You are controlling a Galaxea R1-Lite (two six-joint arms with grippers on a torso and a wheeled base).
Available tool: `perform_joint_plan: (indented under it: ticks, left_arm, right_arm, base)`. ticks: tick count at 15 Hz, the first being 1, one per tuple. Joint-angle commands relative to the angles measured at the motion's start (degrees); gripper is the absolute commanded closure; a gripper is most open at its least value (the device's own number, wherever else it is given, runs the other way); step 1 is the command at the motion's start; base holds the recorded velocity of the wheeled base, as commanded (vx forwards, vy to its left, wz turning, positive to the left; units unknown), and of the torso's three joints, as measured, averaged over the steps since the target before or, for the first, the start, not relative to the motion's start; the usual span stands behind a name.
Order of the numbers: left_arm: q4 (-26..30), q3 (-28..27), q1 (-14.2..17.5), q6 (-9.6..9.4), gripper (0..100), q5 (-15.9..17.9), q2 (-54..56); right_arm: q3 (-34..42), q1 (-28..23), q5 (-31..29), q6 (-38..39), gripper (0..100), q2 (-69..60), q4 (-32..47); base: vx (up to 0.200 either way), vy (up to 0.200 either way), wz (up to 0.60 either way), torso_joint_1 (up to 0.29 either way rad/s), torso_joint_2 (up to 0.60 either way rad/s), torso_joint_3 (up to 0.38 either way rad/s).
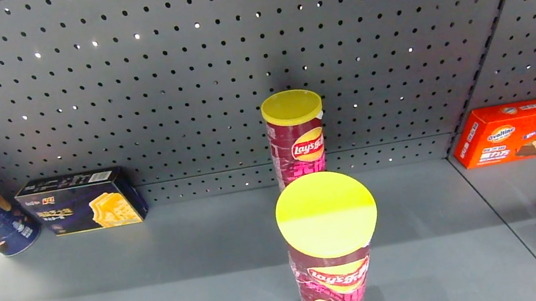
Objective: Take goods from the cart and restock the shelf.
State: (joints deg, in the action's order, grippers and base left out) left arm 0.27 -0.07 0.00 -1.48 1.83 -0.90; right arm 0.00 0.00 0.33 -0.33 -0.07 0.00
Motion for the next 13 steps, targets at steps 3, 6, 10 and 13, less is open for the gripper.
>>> perform_joint_plan:
  ticks: [3,6,10,13]
  left_arm:
    - [0.0,-0.01,0.0,-0.02,0,0.02,0.02]
    - [0.0,-0.01,0.0,0.24,0,0.02,0.02]
    - [0.0,-0.01,0.0,0.33,0,-0.07,0.02]
    - [0.0,-0.01,0.0,0.33,0,-0.07,0.02]
  right_arm:
    - [0.0,0.0,0.02,-0.02,0,0.07,0.0]
    - [0.0,0.0,0.02,-0.02,0,0.07,0.0]
    - [0.0,0.0,0.02,-0.02,0,0.07,0.0]
    - [0.0,0.0,0.02,0.07,0,0.07,0.0]
  base:
    - [0.0,0.0,0.0,0.0,0.0,0.0]
    - [0.0,0.0,0.0,0.0,0.0,0.0]
    - [0.0,0.0,0.0,0.0,0.0,0.0]
    - [0.0,0.0,0.0,0.0,0.0,0.0]
